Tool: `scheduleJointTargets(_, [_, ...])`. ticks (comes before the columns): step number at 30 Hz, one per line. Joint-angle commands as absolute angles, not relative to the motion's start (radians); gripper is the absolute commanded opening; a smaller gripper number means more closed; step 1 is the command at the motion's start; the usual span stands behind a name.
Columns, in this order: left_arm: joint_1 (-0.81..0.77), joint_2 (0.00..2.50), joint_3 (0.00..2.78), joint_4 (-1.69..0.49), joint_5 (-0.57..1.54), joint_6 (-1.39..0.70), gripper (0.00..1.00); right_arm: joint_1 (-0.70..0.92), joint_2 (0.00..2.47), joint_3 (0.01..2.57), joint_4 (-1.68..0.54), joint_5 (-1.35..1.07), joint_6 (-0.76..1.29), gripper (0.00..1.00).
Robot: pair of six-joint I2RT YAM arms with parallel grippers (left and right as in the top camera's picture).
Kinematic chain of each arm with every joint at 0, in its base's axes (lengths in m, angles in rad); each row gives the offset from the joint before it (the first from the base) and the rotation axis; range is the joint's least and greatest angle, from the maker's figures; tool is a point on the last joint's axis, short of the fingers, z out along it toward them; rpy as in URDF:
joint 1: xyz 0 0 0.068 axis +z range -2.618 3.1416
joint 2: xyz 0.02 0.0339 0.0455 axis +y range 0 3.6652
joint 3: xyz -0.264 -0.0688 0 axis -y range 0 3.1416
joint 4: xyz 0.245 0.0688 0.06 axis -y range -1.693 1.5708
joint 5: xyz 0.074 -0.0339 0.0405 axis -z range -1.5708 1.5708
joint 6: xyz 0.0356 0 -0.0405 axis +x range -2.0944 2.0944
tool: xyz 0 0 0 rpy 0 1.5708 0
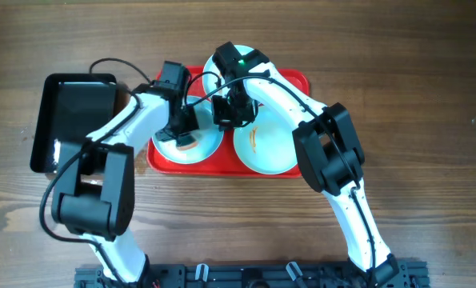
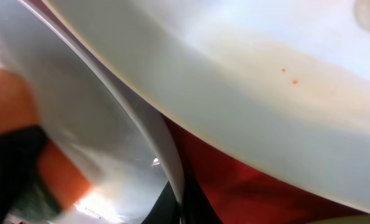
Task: Clean dirty plates on tray and stack at the side
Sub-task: 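Scrub the left plate with the sponge in the left gripper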
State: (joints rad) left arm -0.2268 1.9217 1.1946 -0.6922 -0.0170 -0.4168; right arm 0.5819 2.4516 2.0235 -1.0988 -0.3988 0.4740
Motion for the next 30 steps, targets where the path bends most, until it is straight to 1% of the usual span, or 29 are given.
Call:
scheduleJointTargets(1, [-0.18, 1.995, 1.119, -0.71, -0.178, -0.396, 0.04, 0.585, 2.465, 2.006, -1.108, -0.336, 0.471, 0.04])
scheduleJointTargets(4, [-0.137, 1.995, 1.119, -0.71, -0.177, -0.397, 0.04, 0.585, 2.465, 2.006, -1.112, -0.336, 0.471, 0.04])
scheduleJointTargets(7, [-0.113, 1.979, 1.139, -0.721, -0.127, -0.397, 0.04, 0.585, 2.465, 2.006, -1.111, -0.336, 0.471, 0.04])
scheduleJointTargets(9, [-0.116, 1.953, 1.167, -0.742, -0.023, -0.39, 0.04, 0.585, 2.465, 2.006, -1.11, -0.336, 0.471, 0.04])
scheduleJointTargets(10, [-0.121, 1.937, 1.179, -0.746, 0.053, -0.359, 0.04, 0.585, 2.465, 2.006, -1.108, -0.336, 0.471, 0.04])
scheduleJointTargets(11, [-0.131, 1.902, 1.194, -0.748, 0.191, -0.3, 0.04, 0.585, 2.465, 2.006, -1.107, -0.336, 0.472, 0.04])
scheduleJointTargets(12, [-0.141, 1.876, 1.199, -0.748, 0.237, -0.294, 0.04, 0.585, 2.465, 2.006, -1.107, -0.336, 0.472, 0.04])
scheduleJointTargets(14, [-0.16, 1.832, 1.199, -0.748, 0.243, -0.295, 0.04, 0.585, 2.465, 2.006, -1.106, -0.336, 0.473, 0.04])
scheduleJointTargets(15, [-0.167, 1.832, 1.199, -0.749, 0.243, -0.295, 0.07, 0.585, 2.465, 2.006, -1.104, -0.336, 0.474, 0.04])
scheduleJointTargets(16, [-0.171, 1.833, 1.199, -0.754, 0.243, -0.295, 0.17, 0.585, 2.465, 2.006, -1.104, -0.336, 0.474, 0.04])
scheduleJointTargets(17, [-0.176, 1.833, 1.196, -0.759, 0.243, -0.295, 0.32, 0.585, 2.465, 2.006, -1.104, -0.336, 0.474, 0.04])
scheduleJointTargets(19, [-0.178, 1.833, 1.196, -0.767, 0.243, -0.295, 0.46, 0.585, 2.465, 2.006, -1.105, -0.336, 0.473, 0.04])
scheduleJointTargets(20, [-0.178, 1.833, 1.196, -0.775, 0.242, -0.294, 0.61, 0.585, 2.465, 2.006, -1.105, -0.336, 0.474, 0.04])
scheduleJointTargets(23, [-0.176, 1.833, 1.196, -0.775, 0.238, -0.295, 0.61, 0.585, 2.465, 2.006, -1.105, -0.336, 0.473, 0.04])
scheduleJointTargets(25, [-0.179, 1.833, 1.196, -0.768, 0.239, -0.296, 0.52, 0.585, 2.465, 2.006, -1.108, -0.336, 0.472, 0.04])
scheduleJointTargets(30, [-0.184, 1.833, 1.196, -0.756, 0.239, -0.295, 0.5, 0.585, 2.465, 2.006, -1.103, -0.336, 0.472, 0.04])
